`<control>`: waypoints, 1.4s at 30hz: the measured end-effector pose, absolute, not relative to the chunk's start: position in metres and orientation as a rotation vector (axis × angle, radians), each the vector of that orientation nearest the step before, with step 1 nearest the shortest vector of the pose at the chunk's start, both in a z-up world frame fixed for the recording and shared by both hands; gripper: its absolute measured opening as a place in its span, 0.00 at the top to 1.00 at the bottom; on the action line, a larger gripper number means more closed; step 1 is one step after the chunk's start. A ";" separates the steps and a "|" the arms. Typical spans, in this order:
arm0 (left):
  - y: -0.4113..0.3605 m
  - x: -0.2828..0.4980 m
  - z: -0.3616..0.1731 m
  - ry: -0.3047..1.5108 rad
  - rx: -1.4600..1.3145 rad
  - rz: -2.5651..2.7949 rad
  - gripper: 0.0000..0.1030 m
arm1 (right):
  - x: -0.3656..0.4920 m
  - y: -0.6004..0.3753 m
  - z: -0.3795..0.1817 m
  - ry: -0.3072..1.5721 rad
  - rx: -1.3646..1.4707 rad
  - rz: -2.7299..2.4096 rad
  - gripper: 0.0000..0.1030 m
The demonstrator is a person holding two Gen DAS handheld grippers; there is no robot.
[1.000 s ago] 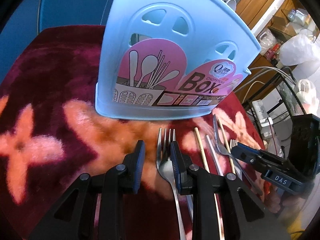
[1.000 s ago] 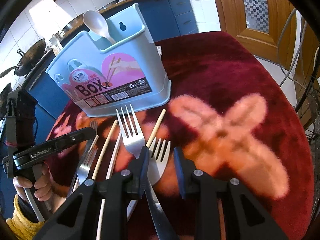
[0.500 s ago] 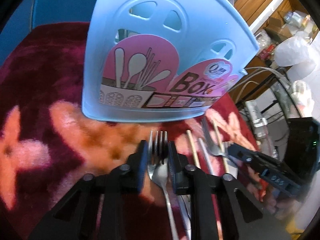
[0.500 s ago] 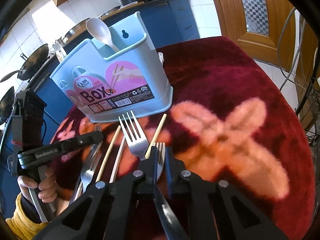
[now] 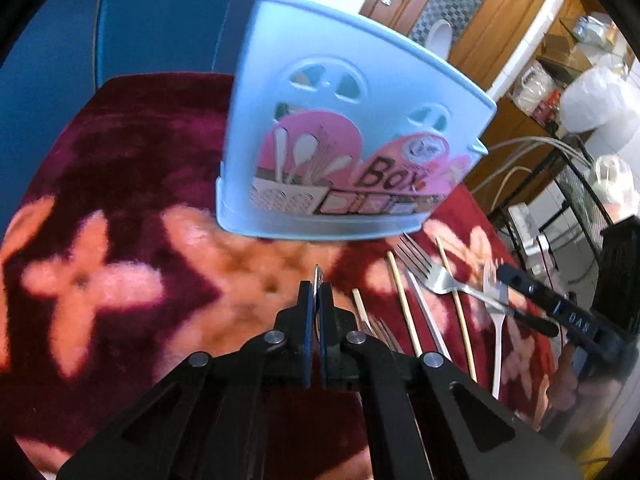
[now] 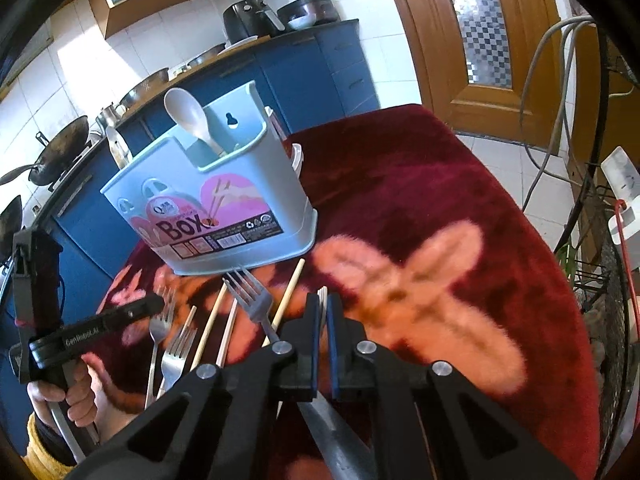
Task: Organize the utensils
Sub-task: 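Lift the knife with the left tool while the right tool carries the fork over the holder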
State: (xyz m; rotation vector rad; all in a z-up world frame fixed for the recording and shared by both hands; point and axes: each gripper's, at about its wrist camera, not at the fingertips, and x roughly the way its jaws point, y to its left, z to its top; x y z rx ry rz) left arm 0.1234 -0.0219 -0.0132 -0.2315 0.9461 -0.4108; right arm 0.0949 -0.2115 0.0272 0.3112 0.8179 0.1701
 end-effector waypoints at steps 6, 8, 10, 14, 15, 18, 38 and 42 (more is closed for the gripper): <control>-0.029 0.126 -0.021 0.975 -0.214 -0.436 1.00 | 0.090 -0.210 0.040 0.761 0.282 0.154 0.96; -0.030 0.127 -0.021 0.977 -0.216 -0.438 1.00 | 0.090 -0.210 0.044 0.742 0.270 0.149 0.96; -0.031 0.128 -0.022 0.978 -0.220 -0.438 1.00 | 0.090 -0.210 0.049 0.724 0.267 0.148 0.97; -0.030 0.123 -0.017 0.957 -0.218 -0.426 1.00 | 0.086 -0.208 0.060 0.680 0.244 0.136 0.97; -0.027 0.121 -0.013 0.945 -0.223 -0.426 1.00 | 0.085 -0.207 0.064 0.662 0.234 0.134 0.97; -0.020 0.114 0.002 0.894 -0.232 -0.420 1.00 | 0.080 -0.203 0.074 0.618 0.209 0.126 0.97; 0.024 0.083 0.126 0.435 -0.203 -0.261 1.00 | 0.065 -0.193 0.133 0.400 0.153 0.086 0.97; 0.028 0.092 0.148 0.366 -0.173 -0.217 1.00 | 0.073 -0.188 0.144 0.379 0.138 0.091 0.97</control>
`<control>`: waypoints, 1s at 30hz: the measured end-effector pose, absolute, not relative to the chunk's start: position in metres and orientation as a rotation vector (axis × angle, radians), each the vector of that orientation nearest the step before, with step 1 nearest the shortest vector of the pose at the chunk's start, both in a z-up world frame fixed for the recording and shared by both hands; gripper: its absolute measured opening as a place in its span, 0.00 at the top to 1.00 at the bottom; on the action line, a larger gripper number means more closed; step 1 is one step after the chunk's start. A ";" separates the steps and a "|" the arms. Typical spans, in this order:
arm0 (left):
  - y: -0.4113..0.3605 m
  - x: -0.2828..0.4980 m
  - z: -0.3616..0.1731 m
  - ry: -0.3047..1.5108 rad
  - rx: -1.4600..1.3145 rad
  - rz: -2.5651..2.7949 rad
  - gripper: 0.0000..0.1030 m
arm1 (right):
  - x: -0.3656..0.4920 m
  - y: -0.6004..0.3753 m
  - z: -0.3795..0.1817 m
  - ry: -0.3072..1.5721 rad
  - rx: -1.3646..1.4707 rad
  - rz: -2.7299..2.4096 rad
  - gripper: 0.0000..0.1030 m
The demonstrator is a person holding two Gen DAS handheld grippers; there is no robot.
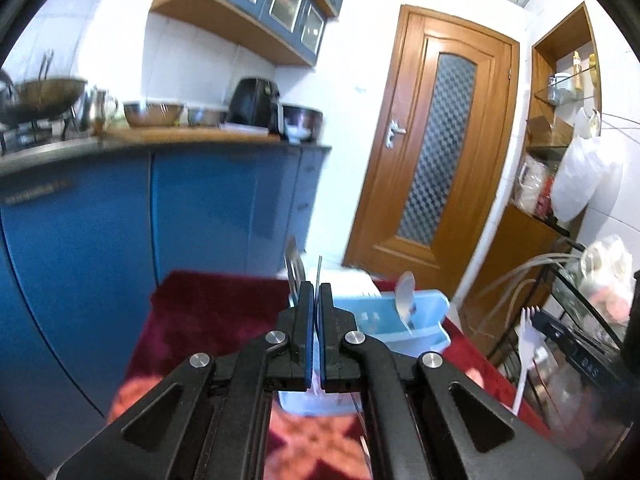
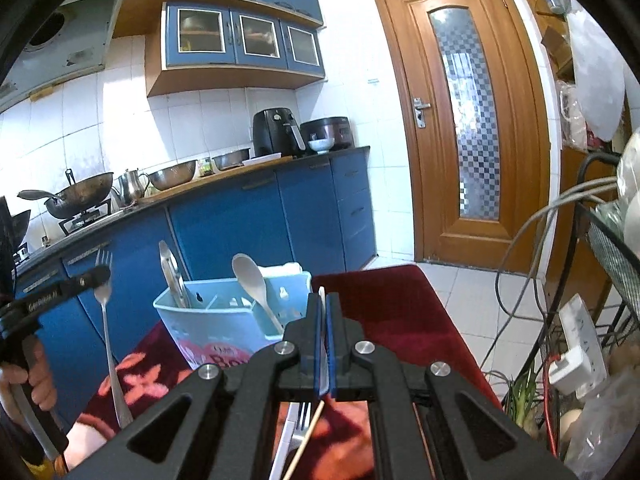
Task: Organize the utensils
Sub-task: 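Lift the knife with the left tool while the right tool carries the fork over the holder, then drop the knife into the holder with the left tool while the right tool releases the fork inside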
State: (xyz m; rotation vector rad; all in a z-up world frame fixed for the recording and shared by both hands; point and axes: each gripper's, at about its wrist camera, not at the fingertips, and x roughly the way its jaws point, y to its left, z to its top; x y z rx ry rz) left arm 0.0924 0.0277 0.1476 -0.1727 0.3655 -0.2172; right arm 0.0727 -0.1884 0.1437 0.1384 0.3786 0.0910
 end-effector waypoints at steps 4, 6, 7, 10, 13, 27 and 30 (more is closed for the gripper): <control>0.028 0.106 0.168 0.318 -0.136 -0.189 1.00 | 0.082 -0.179 0.155 0.349 0.106 0.093 0.97; 0.029 0.116 0.178 0.298 -0.123 -0.169 1.00 | 0.088 -0.175 0.161 0.336 0.092 0.096 0.97; 0.028 0.120 0.182 0.289 -0.118 -0.163 1.00 | 0.089 -0.174 0.163 0.330 0.090 0.099 0.97; 0.026 0.135 0.198 0.256 -0.100 -0.136 1.00 | 0.099 -0.171 0.170 0.309 0.082 0.103 0.97; 0.025 0.148 0.209 0.222 -0.087 -0.116 1.00 | 0.109 -0.170 0.177 0.292 0.079 0.107 0.97; 0.015 0.208 0.196 0.179 -0.062 -0.074 1.00 | 0.177 -0.158 0.188 0.172 0.016 0.022 0.97; 0.012 0.211 0.182 0.180 -0.063 -0.062 1.00 | 0.191 -0.157 0.180 0.163 0.015 0.014 0.97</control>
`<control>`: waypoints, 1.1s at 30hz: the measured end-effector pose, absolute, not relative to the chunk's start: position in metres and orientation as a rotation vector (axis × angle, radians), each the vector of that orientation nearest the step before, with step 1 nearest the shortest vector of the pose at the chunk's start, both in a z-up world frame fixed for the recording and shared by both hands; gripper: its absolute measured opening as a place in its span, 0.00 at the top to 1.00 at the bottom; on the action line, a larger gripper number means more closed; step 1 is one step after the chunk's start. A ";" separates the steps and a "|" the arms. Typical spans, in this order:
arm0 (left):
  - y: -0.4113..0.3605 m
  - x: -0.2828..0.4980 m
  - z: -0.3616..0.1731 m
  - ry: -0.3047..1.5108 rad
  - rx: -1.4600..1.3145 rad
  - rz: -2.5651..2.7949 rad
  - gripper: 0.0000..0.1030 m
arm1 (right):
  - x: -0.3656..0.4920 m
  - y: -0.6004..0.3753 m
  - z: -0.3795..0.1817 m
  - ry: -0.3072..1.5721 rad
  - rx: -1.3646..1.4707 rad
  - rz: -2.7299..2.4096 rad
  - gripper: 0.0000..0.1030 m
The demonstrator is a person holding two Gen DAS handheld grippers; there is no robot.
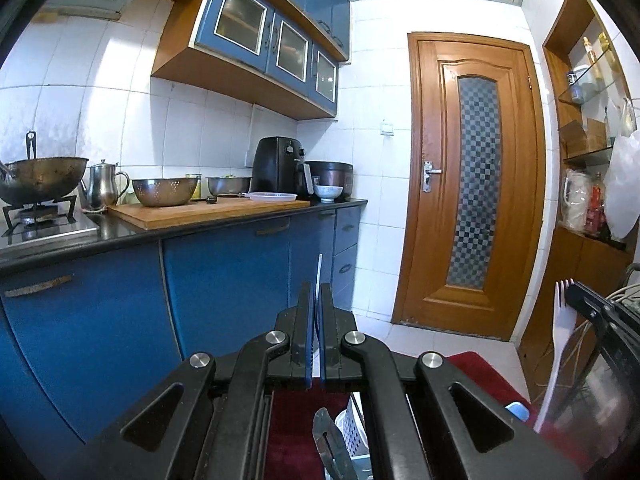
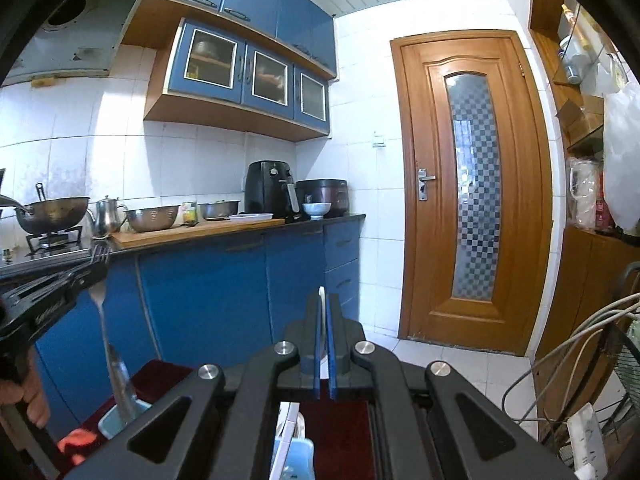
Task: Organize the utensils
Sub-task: 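Drop the knife into the holder with the left tool while the right tool releases the fork inside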
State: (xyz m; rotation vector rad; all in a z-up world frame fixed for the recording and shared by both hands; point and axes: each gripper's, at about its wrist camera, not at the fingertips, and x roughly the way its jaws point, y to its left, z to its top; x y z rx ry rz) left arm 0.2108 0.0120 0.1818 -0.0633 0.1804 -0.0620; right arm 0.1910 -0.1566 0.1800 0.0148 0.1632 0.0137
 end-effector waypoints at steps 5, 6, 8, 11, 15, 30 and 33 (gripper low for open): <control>0.008 0.213 0.165 0.180 -0.074 -0.063 1.00 | 0.204 -0.152 0.160 0.175 -0.001 0.037 0.97; 0.006 0.213 0.162 0.179 -0.075 -0.060 1.00 | 0.204 -0.151 0.156 0.180 -0.007 0.045 0.97; 0.005 0.213 0.156 0.181 -0.077 -0.059 1.00 | 0.205 -0.150 0.151 0.187 -0.013 0.059 0.97; 0.000 0.208 0.147 0.178 -0.068 -0.052 1.00 | 0.203 -0.147 0.144 0.191 -0.034 0.086 0.97; -0.006 0.201 0.136 0.168 -0.056 -0.052 1.00 | 0.199 -0.141 0.139 0.199 -0.065 0.120 0.96; -0.017 0.197 0.107 0.268 -0.059 -0.144 1.00 | 0.195 -0.138 0.116 0.344 0.038 0.239 0.95; -0.018 0.195 0.107 0.287 -0.055 -0.169 0.95 | 0.193 -0.141 0.117 0.357 0.082 0.251 0.90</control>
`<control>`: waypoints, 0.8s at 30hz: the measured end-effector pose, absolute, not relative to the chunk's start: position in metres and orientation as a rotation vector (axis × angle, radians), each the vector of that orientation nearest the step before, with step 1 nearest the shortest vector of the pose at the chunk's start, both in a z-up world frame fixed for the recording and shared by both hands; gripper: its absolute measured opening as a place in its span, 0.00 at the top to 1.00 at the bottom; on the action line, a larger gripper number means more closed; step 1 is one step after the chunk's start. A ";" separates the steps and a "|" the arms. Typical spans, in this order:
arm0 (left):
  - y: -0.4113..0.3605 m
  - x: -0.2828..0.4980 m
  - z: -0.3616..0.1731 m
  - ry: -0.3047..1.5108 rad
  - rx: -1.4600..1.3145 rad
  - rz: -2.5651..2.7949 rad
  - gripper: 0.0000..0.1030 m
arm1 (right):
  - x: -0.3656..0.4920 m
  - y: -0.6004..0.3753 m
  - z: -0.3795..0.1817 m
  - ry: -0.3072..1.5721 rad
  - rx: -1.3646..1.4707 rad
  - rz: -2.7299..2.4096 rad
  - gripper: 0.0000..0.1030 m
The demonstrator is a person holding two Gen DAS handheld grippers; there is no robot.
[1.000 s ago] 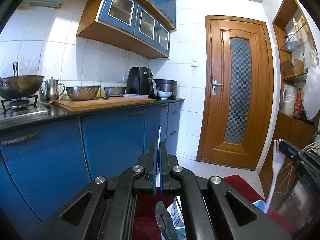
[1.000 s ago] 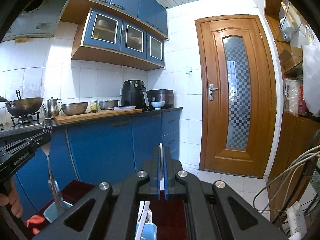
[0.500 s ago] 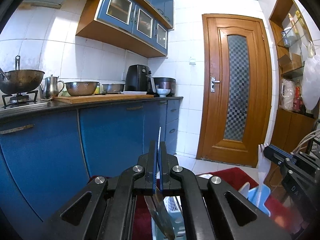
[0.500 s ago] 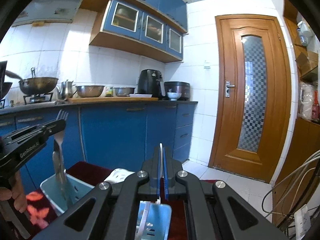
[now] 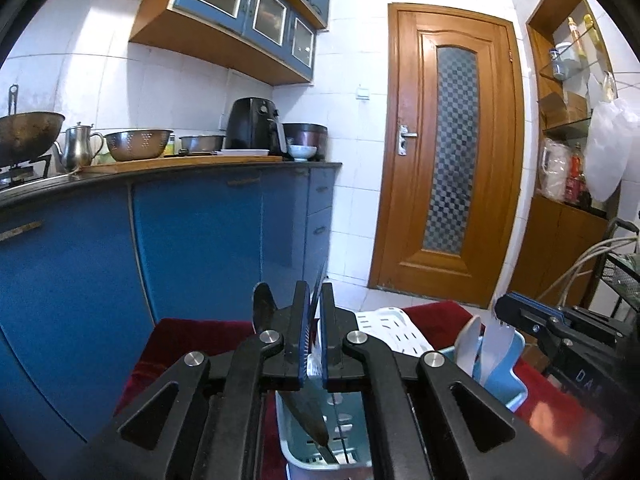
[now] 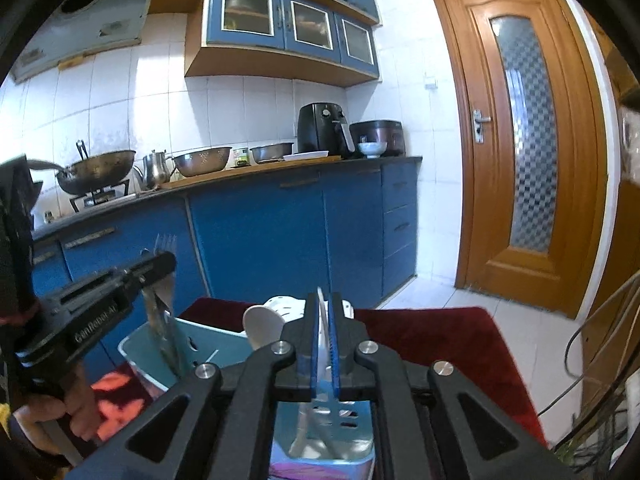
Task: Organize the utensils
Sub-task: 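Drop the knife into the holder with the left tool while the right tool releases the fork inside, then withdraw both open tools from the holder back over the remaining utensils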
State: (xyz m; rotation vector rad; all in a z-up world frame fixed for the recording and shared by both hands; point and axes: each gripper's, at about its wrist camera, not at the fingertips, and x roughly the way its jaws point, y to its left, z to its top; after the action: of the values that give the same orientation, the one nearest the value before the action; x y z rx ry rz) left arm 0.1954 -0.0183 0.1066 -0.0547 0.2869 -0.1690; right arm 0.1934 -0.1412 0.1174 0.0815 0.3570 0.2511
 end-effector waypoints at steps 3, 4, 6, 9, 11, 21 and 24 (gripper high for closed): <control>-0.018 0.191 0.109 0.288 -0.057 -0.182 0.86 | 0.190 -0.145 0.123 0.357 0.116 0.271 0.85; -0.018 0.189 0.110 0.287 -0.059 -0.184 0.84 | 0.187 -0.146 0.125 0.355 0.124 0.275 0.83; -0.017 0.184 0.112 0.287 -0.068 -0.191 0.82 | 0.183 -0.147 0.129 0.350 0.135 0.280 0.81; -0.014 0.177 0.117 0.295 -0.083 -0.203 0.81 | 0.175 -0.149 0.137 0.343 0.161 0.290 0.79; -0.012 0.173 0.121 0.303 -0.094 -0.215 0.81 | 0.170 -0.151 0.143 0.340 0.176 0.295 0.79; -0.004 0.146 0.146 0.332 -0.146 -0.268 0.77 | 0.139 -0.159 0.164 0.359 0.237 0.306 0.78; -0.001 0.134 0.152 0.337 -0.151 -0.269 0.77 | 0.127 -0.163 0.167 0.374 0.261 0.309 0.78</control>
State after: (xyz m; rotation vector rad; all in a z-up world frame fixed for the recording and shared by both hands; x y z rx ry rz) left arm 0.1345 -0.0012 0.1522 -0.1512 0.3371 -0.2693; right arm 0.1274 -0.1628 0.1672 0.2612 0.3742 0.3086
